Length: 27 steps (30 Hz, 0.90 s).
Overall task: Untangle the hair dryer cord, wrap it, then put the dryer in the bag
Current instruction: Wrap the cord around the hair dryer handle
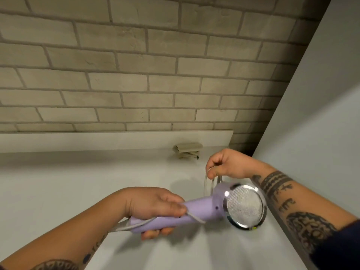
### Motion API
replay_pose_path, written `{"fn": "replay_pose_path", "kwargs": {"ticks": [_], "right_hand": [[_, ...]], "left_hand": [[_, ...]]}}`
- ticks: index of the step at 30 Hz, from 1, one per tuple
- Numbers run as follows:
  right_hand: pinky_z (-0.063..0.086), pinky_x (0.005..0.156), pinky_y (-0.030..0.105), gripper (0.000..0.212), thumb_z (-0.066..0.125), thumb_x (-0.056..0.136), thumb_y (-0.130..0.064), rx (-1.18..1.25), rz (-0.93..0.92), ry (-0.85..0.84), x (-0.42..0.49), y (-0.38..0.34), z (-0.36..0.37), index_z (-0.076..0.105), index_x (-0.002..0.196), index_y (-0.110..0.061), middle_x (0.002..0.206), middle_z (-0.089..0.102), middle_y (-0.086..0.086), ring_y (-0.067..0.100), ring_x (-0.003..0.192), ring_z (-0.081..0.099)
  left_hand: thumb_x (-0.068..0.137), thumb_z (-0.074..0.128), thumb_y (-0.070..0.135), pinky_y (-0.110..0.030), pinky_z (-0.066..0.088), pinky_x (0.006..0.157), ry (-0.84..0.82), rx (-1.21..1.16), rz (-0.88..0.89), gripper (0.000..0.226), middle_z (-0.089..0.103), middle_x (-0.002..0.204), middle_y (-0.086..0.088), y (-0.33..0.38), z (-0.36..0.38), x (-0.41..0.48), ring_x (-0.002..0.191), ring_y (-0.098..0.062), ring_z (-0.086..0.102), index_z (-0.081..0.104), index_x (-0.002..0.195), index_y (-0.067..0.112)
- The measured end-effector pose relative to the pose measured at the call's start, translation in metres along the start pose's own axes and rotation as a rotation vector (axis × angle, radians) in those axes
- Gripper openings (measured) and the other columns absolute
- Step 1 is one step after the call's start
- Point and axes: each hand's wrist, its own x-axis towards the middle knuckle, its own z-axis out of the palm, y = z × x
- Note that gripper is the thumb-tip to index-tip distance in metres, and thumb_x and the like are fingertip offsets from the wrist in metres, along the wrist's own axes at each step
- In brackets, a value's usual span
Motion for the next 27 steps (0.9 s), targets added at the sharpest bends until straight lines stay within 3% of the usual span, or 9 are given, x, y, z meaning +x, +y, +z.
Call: {"fn": "replay_pose_path", "kwargs": {"ticks": [3,5,10,14,16,19,23,27], "right_hand": [[0.052,0.068,0.035,0.019,0.084,0.078,-0.037,-0.222,-0.044,-0.048,0.003,-0.027,0.0,0.072,0.08,-0.022,0.071,0.068,-0.002,0.007,0.064,0.057],[0.044,0.059,0.03,0.026,0.08,0.081,-0.045,-0.337,-0.021,-0.04,0.005,-0.037,0.006,0.066,0.078,-0.022,0.065,0.06,-0.004,0.009,0.058,0.049],[0.039,0.056,0.028,0.025,0.067,0.091,-0.049,-0.405,-0.033,0.062,-0.001,-0.063,0.017,0.064,0.082,-0.026,0.069,0.061,-0.006,0.01,0.062,0.052],[0.044,0.058,0.03,0.029,0.052,0.1,-0.043,-0.473,0.01,0.066,-0.014,-0.078,0.029,0.065,0.085,-0.022,0.07,0.065,-0.005,0.011,0.063,0.059],[0.047,0.06,0.03,0.031,0.046,0.103,-0.041,-0.405,0.047,0.033,-0.021,-0.079,0.034,0.065,0.089,-0.021,0.07,0.066,-0.005,0.012,0.055,0.059],[0.047,0.052,0.027,0.03,0.042,0.105,-0.037,-0.08,0.137,-0.036,-0.03,-0.072,0.034,0.065,0.102,-0.018,0.064,0.058,-0.002,0.015,0.047,0.057],[0.034,0.043,0.021,0.03,0.042,0.108,-0.031,0.252,0.103,-0.128,-0.037,-0.063,0.042,0.065,0.117,-0.014,0.058,0.039,-0.004,0.009,0.042,0.04],[0.029,0.048,0.02,0.027,0.049,0.106,-0.028,0.269,0.006,-0.196,-0.032,-0.064,0.07,0.07,0.12,-0.017,0.05,0.038,-0.016,0.003,0.045,0.034]], "left_hand": [[0.093,0.058,0.054,-0.029,0.049,0.055,0.02,0.187,-0.108,0.044,0.063,0.078,-0.002,-0.002,-0.002,0.004,0.049,-0.023,0.055,0.057,0.111,0.014],[0.093,0.057,0.055,-0.034,0.049,0.059,0.07,0.225,-0.127,0.038,0.064,0.08,-0.002,-0.008,-0.005,0.011,0.05,-0.024,0.055,0.059,0.107,0.02],[0.097,0.055,0.055,-0.032,0.048,0.057,0.25,0.101,-0.109,0.022,0.063,0.083,-0.004,-0.023,-0.014,0.023,0.047,-0.024,0.053,0.06,0.098,0.033],[0.097,0.054,0.056,-0.031,0.047,0.053,0.396,-0.043,-0.037,0.031,0.061,0.083,-0.007,-0.034,-0.021,0.026,0.048,-0.023,0.052,0.06,0.117,0.033],[0.098,0.055,0.056,-0.031,0.048,0.052,0.465,-0.159,0.015,0.031,0.06,0.082,-0.007,-0.039,-0.026,0.026,0.05,-0.024,0.051,0.058,0.127,0.046],[0.099,0.057,0.051,-0.031,0.047,0.051,0.586,-0.337,0.085,0.033,0.059,0.083,-0.013,-0.042,-0.031,0.02,0.05,-0.024,0.049,0.057,0.132,0.053],[0.099,0.052,0.053,-0.03,0.044,0.05,0.666,-0.498,0.169,0.022,0.057,0.083,-0.014,-0.038,-0.033,0.012,0.05,-0.024,0.047,0.068,0.113,0.047],[0.099,0.049,0.057,-0.029,0.044,0.049,0.661,-0.541,0.153,0.031,0.057,0.077,-0.012,-0.032,-0.029,0.013,0.05,-0.023,0.046,0.07,0.098,0.035]]}}
